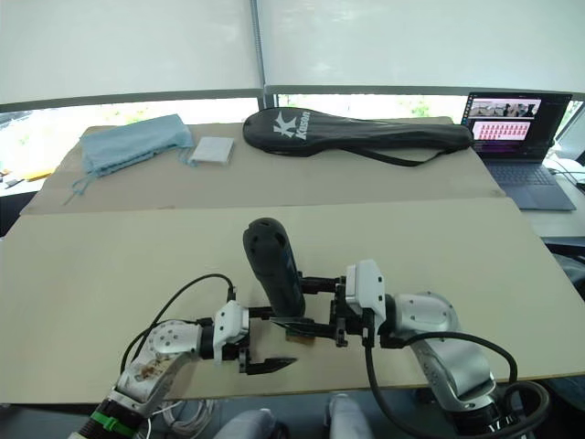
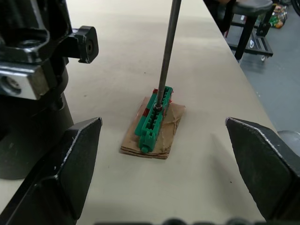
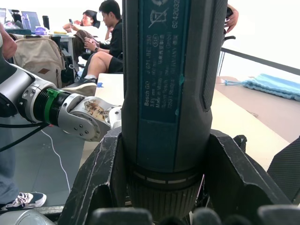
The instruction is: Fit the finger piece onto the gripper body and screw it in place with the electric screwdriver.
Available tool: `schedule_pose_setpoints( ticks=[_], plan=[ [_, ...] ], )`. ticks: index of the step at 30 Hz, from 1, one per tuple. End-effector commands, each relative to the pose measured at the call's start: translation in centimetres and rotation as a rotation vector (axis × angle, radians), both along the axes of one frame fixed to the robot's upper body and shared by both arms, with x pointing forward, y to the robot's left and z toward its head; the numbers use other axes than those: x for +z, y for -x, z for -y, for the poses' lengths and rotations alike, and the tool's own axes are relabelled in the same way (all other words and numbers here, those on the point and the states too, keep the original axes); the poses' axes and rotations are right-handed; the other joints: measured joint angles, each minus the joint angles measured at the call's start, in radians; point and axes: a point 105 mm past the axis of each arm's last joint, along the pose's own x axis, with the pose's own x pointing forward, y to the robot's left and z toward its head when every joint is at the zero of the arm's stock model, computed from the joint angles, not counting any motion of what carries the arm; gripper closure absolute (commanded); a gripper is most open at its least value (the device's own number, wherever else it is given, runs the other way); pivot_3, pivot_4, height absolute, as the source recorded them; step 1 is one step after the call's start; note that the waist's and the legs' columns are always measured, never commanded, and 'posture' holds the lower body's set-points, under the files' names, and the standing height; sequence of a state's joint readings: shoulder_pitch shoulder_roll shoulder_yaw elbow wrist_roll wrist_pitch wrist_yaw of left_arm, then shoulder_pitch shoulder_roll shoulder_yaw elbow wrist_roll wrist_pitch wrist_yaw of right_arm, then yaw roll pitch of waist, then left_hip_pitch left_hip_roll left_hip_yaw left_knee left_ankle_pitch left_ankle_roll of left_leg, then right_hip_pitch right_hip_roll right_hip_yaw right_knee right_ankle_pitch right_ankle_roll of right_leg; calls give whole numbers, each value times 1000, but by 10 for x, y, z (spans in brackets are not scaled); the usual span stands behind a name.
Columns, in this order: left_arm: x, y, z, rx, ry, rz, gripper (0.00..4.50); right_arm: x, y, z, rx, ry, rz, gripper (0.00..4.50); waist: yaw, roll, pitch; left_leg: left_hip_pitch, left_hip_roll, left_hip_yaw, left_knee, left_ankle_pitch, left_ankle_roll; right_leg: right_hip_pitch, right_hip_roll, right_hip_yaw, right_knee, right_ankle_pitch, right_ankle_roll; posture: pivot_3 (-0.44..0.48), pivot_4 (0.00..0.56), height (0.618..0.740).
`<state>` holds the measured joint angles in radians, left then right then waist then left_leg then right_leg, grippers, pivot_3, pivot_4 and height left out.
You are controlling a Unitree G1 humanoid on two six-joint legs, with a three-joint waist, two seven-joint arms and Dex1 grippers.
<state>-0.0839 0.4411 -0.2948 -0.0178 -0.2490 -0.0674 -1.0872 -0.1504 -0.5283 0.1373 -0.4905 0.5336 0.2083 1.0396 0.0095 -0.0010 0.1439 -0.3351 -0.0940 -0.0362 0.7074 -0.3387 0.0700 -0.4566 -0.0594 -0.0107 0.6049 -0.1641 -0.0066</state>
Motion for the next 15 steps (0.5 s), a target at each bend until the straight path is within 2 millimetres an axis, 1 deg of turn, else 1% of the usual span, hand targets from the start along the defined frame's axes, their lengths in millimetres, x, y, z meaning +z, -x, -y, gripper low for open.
schedule_pose_setpoints(
  ticks=[1,7,15],
  plan=[
    [-7,1,-13,21,4,-25,47,24,2,2,14,-55,96,2598,0,0,0,0,0,0,0,0,0,0,0,0,0,0,0,0,150,740],
    [-1,0,-22,20,40,0,47,34,4,2,28,-74,115,2598,2,0,0,0,0,0,0,0,0,0,0,0,0,0,0,0,150,740],
    [28,3,-32,-7,109,33,47,52,9,4,46,-107,127,2598,2,-2,2,-1,0,0,0,0,0,-1,0,0,0,0,0,0,150,740]
  ],
)
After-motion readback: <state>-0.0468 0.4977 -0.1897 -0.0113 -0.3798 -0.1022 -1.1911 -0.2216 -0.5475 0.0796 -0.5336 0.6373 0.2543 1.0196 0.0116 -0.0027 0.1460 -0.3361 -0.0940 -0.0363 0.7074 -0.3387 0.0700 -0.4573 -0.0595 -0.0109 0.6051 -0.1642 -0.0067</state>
